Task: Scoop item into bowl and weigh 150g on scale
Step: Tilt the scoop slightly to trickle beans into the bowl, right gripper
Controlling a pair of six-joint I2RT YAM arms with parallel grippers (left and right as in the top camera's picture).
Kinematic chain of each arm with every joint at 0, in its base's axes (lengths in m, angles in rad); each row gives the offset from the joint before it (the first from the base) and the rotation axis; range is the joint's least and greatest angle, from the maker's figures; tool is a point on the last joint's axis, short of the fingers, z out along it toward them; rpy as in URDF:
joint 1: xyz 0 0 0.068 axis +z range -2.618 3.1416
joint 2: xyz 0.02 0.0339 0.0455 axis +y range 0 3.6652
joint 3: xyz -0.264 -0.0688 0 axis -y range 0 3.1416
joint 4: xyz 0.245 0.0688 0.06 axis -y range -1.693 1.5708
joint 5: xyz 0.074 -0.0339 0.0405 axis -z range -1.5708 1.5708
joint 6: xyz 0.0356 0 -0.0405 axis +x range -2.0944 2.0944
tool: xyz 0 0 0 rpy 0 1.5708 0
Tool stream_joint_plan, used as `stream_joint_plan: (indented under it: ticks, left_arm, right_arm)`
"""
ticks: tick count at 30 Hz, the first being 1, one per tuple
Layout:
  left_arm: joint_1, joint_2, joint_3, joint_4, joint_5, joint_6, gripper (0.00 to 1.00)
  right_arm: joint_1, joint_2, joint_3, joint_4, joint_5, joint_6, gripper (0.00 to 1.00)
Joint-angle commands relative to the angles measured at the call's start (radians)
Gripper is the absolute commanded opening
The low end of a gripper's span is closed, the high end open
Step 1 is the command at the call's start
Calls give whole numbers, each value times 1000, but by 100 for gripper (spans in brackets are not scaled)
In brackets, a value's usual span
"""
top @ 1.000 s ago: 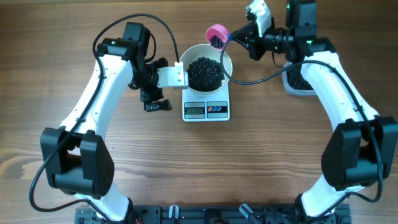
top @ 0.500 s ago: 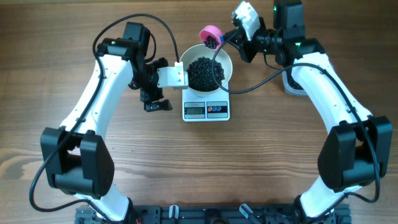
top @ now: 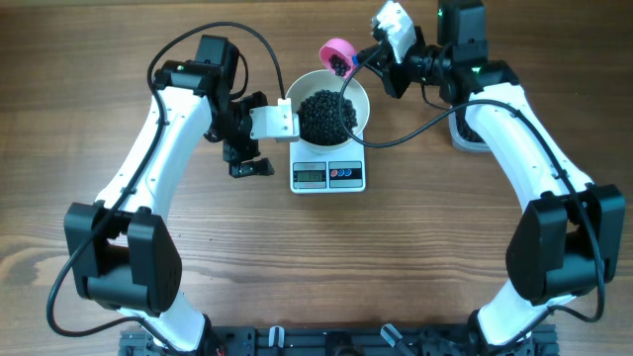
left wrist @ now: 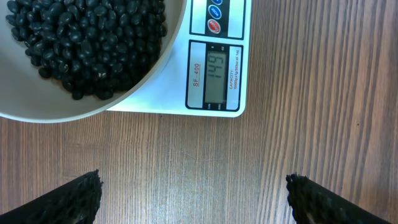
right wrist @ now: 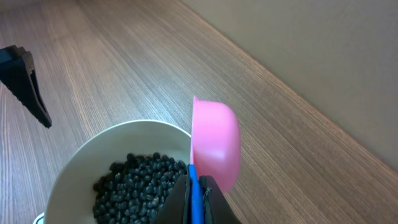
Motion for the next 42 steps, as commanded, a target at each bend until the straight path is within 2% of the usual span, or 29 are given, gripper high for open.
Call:
stream_joint_plan:
  ticks: [1, 17, 21, 24, 26, 29, 42]
  left_arm:
    - [4, 2, -8, -1, 27, 19, 100]
    - [4, 2, -8, -1, 27, 19, 100]
    - [4, 2, -8, -1, 27, 19, 100]
    - [4, 2, -8, -1, 27, 19, 100]
    - [4, 2, -8, -1, 27, 19, 100]
    - [4, 2, -8, -1, 27, 19, 100]
    - [4, 2, -8, -1, 27, 19, 100]
  right_arm:
    - [-5, -11, 7, 8, -24, 1, 4]
    - [-5, -11, 7, 6, -24, 2, 4]
    - [-7, -11, 7, 5, -175, -43, 4]
    - [-9, -11, 7, -12, -62, 37, 4]
    - [-11, -11, 7, -3, -144, -37, 4]
    - [-14, -11, 7, 0, -95, 55, 4]
    - [-14, -11, 7, 3, -101, 51, 4]
